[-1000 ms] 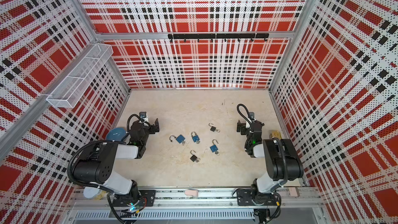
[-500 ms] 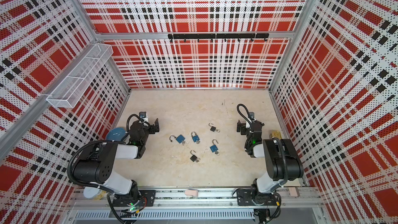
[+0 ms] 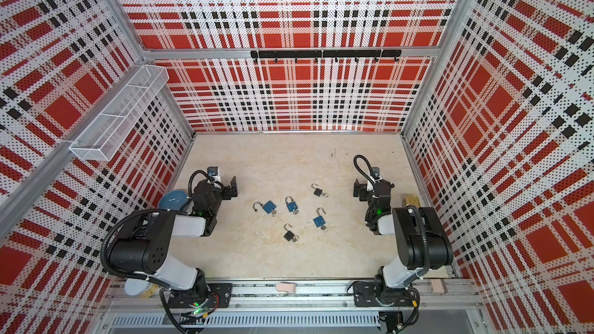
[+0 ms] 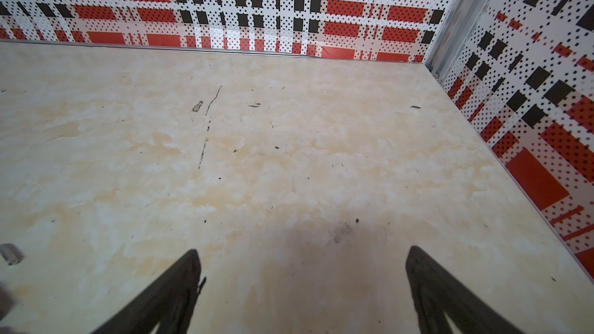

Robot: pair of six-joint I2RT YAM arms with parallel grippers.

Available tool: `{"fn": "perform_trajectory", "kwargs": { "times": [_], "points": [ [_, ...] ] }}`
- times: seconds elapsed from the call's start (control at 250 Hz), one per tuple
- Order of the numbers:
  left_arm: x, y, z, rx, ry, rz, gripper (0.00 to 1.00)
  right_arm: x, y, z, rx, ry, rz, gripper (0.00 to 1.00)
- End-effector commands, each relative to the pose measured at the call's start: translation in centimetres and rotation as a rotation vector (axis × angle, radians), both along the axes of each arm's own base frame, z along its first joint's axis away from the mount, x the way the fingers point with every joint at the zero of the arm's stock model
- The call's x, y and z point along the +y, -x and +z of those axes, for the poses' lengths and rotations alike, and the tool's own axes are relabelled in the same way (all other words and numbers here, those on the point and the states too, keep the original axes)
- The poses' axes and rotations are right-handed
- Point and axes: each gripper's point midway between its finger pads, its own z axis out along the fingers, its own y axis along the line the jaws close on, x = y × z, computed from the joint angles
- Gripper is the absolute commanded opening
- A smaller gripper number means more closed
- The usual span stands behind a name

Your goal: Lock with the key

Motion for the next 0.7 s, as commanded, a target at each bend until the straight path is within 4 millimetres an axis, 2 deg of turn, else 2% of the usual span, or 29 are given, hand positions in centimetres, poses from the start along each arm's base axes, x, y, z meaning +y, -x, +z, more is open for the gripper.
{"fn": "perform_trajectory", "kwargs": {
  "times": [0.0, 0.192, 0.244, 0.34, 0.408, 0.528, 0.692],
  "points": [
    [-0.2, -0.5, 1.0, -0.034, 0.008, -0.011, 0.99, 0.1, -0.8, 1.6, -0.058, -0.008, 0.005, 1.0],
    [0.0, -0.4, 1.1, -0.039, 0.011, 0.001, 0.99, 0.1, -0.7, 1.7, -0.062, -0.007, 0.006, 1.0],
    [0.5, 0.0, 2.0, -0.064, 0.004, 0.043, 0.99, 0.1, -0.6, 2.2, -0.068, 0.002, 0.005, 1.0],
    [1.3, 1.3, 4.7, -0.092, -0.02, 0.124, 0.99, 0.4, -0.3, 4.6, -0.021, 0.036, -0.029, 1.0],
    [1.1, 1.9, 6.5, -0.063, -0.006, 0.15, 0.95, 0.9, -0.2, 6.3, 0.065, -0.024, -0.036, 0.9],
    [-1.2, 2.0, 9.0, -0.027, 0.173, 0.105, 0.88, 3.1, 0.8, 8.7, 0.125, -0.039, -0.038, 0.81],
    [-5.9, 2.5, 9.7, 0.062, 0.281, 0.01, 0.85, 8.9, 3.7, 8.2, 0.249, -0.052, 0.12, 0.76]
  ]
}}
